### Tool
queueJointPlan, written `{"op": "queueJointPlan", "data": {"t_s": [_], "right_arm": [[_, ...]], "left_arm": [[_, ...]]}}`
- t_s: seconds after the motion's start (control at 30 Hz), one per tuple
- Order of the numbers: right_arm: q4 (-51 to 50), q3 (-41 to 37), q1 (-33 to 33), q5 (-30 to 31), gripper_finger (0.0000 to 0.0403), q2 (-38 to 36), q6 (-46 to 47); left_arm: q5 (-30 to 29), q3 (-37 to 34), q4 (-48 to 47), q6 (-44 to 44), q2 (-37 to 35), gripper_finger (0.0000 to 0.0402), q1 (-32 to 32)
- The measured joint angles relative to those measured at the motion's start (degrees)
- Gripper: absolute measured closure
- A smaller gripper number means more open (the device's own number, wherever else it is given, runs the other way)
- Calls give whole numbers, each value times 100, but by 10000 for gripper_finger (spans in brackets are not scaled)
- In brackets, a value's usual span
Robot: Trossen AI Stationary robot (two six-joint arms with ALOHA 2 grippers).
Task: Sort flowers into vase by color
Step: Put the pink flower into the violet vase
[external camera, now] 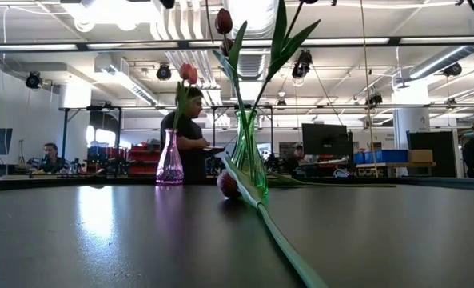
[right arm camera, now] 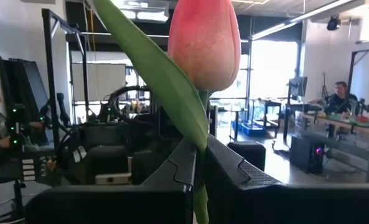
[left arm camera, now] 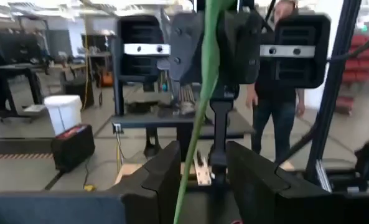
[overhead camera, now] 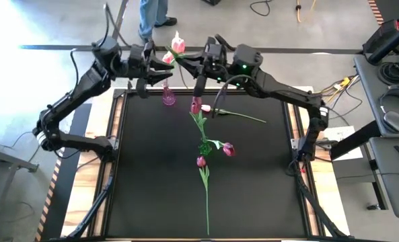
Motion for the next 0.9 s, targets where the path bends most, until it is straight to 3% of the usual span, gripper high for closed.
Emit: {"op": "queueJointPlan", "data": {"t_s": [0.23, 0.47, 0.57, 0.7, 0.9], "right_arm": [[-174, 428, 0, -39, 390, 306, -60], [-224, 476, 0, -39, 390, 329, -45], [-225, 474, 0, 8, 390, 329, 63], [-286, 474, -7, 71, 390, 329, 231], [-752, 475, -1, 89, 342, 266, 158]], "left_arm": [[56, 858, -262, 148, 489, 287, -71], [287, 1118, -326, -27, 741, 292, -95], [343, 1123, -291, -24, 758, 319, -98], [357, 1123, -244, -21, 777, 387, -103], [319, 1121, -240, -23, 687, 398, -79]]}}
